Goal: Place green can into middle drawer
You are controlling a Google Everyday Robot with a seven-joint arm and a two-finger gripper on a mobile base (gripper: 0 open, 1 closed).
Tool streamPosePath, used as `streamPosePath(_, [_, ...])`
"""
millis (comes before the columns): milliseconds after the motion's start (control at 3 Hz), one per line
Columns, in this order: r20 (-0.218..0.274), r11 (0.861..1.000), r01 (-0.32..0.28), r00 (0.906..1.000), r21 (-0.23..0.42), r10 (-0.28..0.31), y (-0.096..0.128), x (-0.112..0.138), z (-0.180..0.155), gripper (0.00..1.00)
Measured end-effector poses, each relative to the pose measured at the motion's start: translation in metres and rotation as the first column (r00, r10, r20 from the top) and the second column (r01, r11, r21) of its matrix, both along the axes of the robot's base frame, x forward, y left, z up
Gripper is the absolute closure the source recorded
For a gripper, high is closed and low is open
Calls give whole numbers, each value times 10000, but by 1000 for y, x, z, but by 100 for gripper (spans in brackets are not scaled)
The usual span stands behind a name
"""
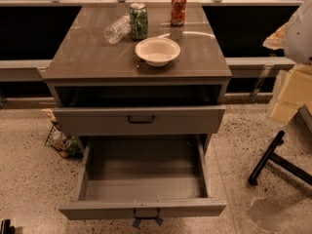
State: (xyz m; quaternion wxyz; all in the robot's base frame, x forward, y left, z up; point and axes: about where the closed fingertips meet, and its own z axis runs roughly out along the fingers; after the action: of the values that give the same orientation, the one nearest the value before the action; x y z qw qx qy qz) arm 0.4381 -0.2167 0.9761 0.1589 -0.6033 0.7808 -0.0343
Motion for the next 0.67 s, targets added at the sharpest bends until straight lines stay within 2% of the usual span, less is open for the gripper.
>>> streamPosePath(333, [50, 9999, 69, 10000, 81, -69, -1, 2, 0, 0])
streamPosePath(667, [622, 9872, 984, 9923, 1256, -1069, -11, 37, 2, 0])
